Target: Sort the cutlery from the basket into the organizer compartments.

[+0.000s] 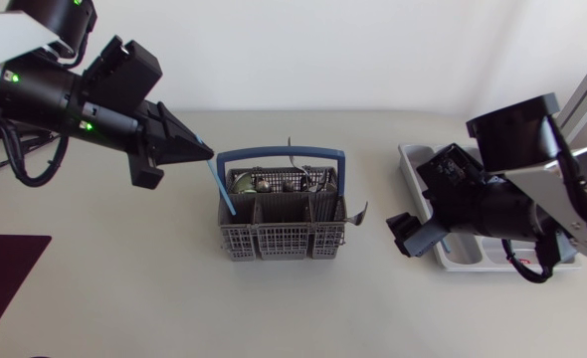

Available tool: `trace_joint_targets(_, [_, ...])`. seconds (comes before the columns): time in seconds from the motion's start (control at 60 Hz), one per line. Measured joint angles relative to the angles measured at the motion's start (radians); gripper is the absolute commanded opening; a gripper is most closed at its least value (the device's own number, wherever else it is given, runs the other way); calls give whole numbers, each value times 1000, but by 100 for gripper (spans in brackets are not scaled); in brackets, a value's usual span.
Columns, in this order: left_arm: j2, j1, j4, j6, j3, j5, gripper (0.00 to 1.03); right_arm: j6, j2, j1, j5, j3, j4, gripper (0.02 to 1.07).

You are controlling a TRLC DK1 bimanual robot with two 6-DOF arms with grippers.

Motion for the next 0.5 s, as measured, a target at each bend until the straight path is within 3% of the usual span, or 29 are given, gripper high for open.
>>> trace_joint_targets(0.15, [-21, 2, -53, -14, 66, 37, 3, 0, -80, 105, -1, 48, -4, 102])
trace_joint_targets(0.333, [-69, 21, -56, -105, 74, 149, 3, 6, -115, 214, 0, 68, 0, 102])
trace_joint_targets(0.5, [-79, 30, 10, -215, 67, 233, 3, 16, -119, 288, -13, 80, 5, 98])
